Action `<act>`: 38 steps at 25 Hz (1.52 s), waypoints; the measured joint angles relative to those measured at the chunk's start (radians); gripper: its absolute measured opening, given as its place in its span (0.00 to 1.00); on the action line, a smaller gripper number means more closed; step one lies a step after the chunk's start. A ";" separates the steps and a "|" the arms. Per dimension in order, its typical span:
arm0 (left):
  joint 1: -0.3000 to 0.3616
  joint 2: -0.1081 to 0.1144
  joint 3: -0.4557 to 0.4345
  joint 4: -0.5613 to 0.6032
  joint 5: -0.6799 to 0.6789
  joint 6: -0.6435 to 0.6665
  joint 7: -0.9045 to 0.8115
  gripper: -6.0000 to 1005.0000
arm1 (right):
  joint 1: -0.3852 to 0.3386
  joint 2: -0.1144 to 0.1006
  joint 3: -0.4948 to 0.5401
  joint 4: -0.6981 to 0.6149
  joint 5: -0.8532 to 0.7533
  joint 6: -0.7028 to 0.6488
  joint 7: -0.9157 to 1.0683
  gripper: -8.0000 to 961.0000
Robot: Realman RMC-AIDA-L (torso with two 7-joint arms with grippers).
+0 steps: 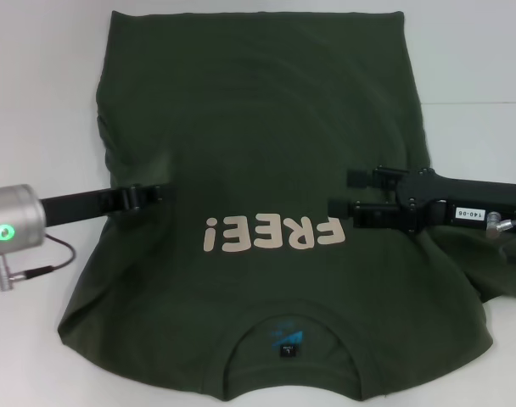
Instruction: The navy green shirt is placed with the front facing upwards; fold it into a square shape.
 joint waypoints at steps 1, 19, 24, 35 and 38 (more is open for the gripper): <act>-0.004 -0.005 0.000 -0.015 -0.005 -0.017 0.001 0.14 | 0.000 0.000 0.001 -0.001 0.000 0.000 -0.001 0.91; 0.011 -0.004 0.005 -0.083 -0.147 0.014 0.071 0.69 | -0.040 -0.018 0.005 -0.004 0.050 -0.014 -0.011 0.88; 0.023 -0.004 0.000 -0.083 -0.185 0.033 0.143 0.86 | -0.044 -0.034 0.010 -0.001 0.053 -0.015 0.025 0.87; 0.046 -0.004 0.042 -0.119 -0.278 0.068 0.352 0.88 | -0.061 -0.097 0.034 -0.007 0.050 0.001 0.309 0.86; 0.046 -0.006 0.110 -0.124 -0.276 0.068 0.441 0.88 | -0.072 -0.112 0.036 -0.007 0.046 0.022 0.382 0.85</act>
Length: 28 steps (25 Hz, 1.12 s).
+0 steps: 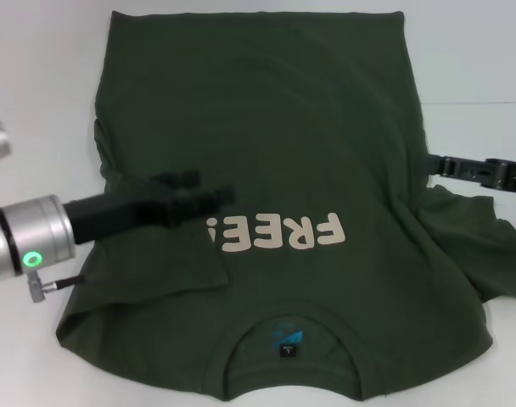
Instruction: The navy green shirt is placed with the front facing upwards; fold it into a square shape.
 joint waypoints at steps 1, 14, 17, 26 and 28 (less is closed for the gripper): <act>0.000 0.000 0.029 0.000 0.002 0.000 0.031 0.88 | -0.005 -0.006 -0.001 0.000 -0.002 0.008 0.021 0.85; 0.009 0.003 0.225 0.045 0.046 0.014 0.148 0.88 | -0.050 -0.080 0.006 -0.001 -0.150 0.109 0.269 0.83; 0.004 0.003 0.231 0.048 0.058 0.014 0.149 0.88 | -0.056 -0.083 0.008 -0.001 -0.190 0.148 0.307 0.83; -0.003 0.003 0.233 0.048 0.063 0.009 0.152 0.88 | -0.070 -0.085 0.016 0.002 -0.249 0.236 0.345 0.82; -0.003 0.003 0.233 0.048 0.064 0.009 0.153 0.88 | -0.071 -0.085 0.018 0.006 -0.249 0.249 0.345 0.81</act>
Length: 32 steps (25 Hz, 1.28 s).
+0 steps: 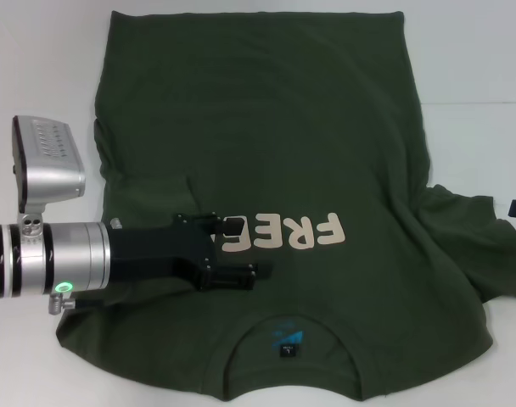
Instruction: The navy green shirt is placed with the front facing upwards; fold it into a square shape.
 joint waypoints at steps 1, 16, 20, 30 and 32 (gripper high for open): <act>0.000 0.000 0.000 0.000 0.001 0.000 0.001 0.88 | 0.000 0.001 0.000 0.002 0.000 0.009 0.000 0.81; 0.007 0.000 0.001 0.004 0.034 0.010 0.038 0.88 | 0.000 0.054 -0.001 0.027 0.001 0.095 -0.043 0.79; 0.006 0.000 0.001 0.006 0.049 0.010 0.037 0.88 | 0.007 0.060 -0.002 0.042 0.004 0.095 -0.054 0.79; 0.009 -0.002 -0.001 0.008 0.052 0.004 0.036 0.88 | -0.002 0.083 0.051 0.057 0.033 0.088 -0.080 0.77; 0.009 -0.002 -0.002 0.008 0.052 0.004 0.036 0.88 | -0.002 0.088 0.055 0.061 0.034 0.090 -0.086 0.73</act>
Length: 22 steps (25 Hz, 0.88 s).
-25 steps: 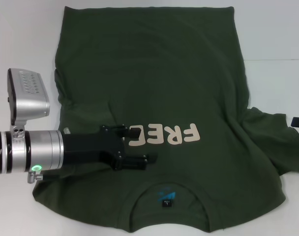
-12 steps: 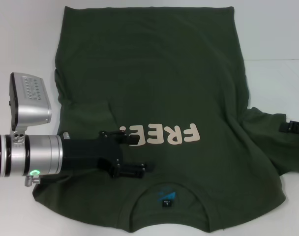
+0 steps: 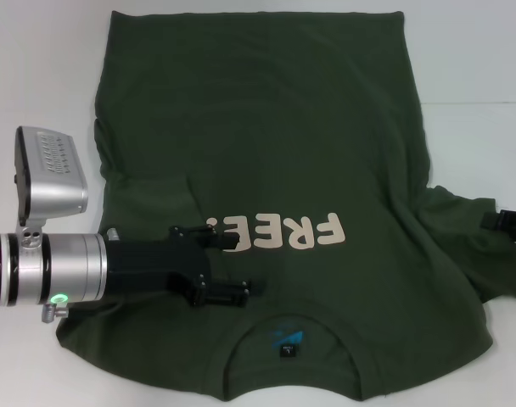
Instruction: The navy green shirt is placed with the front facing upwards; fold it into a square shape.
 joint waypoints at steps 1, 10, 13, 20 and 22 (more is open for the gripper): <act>0.000 0.000 -0.001 0.000 0.000 0.000 0.000 0.88 | 0.000 0.002 0.002 0.000 0.000 0.001 -0.002 0.68; 0.000 0.000 -0.002 0.001 0.000 -0.001 0.001 0.88 | 0.000 0.020 0.101 0.015 0.002 0.003 -0.059 0.27; 0.000 0.000 -0.003 0.001 0.000 -0.001 0.001 0.88 | 0.000 0.021 0.135 0.037 0.016 0.001 -0.093 0.15; 0.000 0.000 -0.005 0.001 -0.002 -0.001 0.003 0.88 | -0.001 0.021 0.153 0.069 0.077 0.037 -0.163 0.04; 0.000 0.000 -0.006 0.001 -0.004 0.000 0.003 0.88 | 0.001 0.021 0.153 0.066 0.081 0.064 -0.164 0.03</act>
